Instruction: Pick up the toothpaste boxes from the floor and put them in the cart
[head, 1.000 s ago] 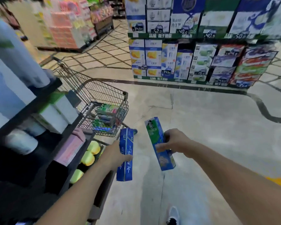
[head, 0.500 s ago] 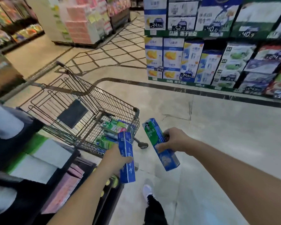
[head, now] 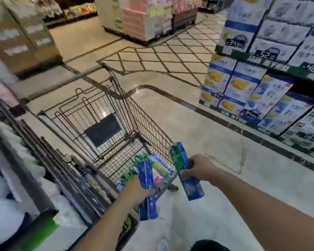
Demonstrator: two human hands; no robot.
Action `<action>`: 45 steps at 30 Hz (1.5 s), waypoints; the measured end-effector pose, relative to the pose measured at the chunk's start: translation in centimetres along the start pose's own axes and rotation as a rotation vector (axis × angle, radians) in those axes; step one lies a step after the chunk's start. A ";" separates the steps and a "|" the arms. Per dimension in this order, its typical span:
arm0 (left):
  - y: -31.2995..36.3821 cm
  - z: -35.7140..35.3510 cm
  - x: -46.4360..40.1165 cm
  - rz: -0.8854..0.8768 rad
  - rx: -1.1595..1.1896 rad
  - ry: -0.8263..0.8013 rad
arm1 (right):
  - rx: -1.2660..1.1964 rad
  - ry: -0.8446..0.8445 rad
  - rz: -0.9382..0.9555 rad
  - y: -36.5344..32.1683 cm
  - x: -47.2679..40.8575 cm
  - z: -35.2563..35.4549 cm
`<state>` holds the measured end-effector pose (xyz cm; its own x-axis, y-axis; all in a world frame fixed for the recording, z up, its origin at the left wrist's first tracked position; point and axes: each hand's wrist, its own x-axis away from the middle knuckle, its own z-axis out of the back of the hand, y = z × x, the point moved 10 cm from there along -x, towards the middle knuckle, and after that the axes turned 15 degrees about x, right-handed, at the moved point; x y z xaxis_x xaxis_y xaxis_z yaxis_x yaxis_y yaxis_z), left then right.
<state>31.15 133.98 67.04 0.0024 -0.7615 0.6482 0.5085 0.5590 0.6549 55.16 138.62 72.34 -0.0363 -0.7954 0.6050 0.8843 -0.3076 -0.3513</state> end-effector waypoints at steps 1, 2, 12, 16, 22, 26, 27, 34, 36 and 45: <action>-0.4 0.7 -0.7 0.015 -0.002 0.018 | 0.026 -0.021 0.023 -1.4 -1.7 -0.2; -1.1 1.5 -1.3 0.037 0.005 0.042 | 0.058 -0.041 0.046 -2.7 -3.3 -0.5; -7.2 4.0 -9.5 0.389 0.264 0.289 | 0.381 -0.274 0.197 -9.2 -19.5 -6.7; -9.5 2.0 -14.8 0.499 0.288 0.292 | 0.401 -0.304 0.157 -7.5 -25.8 -9.3; -13.4 -1.4 -22.3 0.594 0.197 0.290 | 0.514 -0.347 0.220 -6.9 -32.9 -14.6; -15.0 -2.9 -24.9 0.602 0.152 0.308 | 0.538 -0.370 0.267 -6.9 -34.7 -17.4; -15.2 -3.0 -25.0 0.610 0.168 0.327 | 0.549 -0.369 0.271 -6.7 -34.8 -17.8; -16.1 -2.5 -23.4 0.642 0.061 0.344 | 0.568 -0.352 0.258 -6.0 -34.4 -19.1; -16.1 -2.0 -22.8 0.649 0.027 0.328 | 0.590 -0.402 0.273 -6.4 -33.8 -19.3; -12.3 2.2 -18.4 0.510 -0.019 0.236 | 0.718 -0.395 0.411 -10.6 -28.6 -15.1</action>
<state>22.94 141.84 47.95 0.4433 -0.4503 0.7750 0.4084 0.8712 0.2726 39.76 156.77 47.93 0.3903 -0.4932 0.7774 0.8739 0.4641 -0.1443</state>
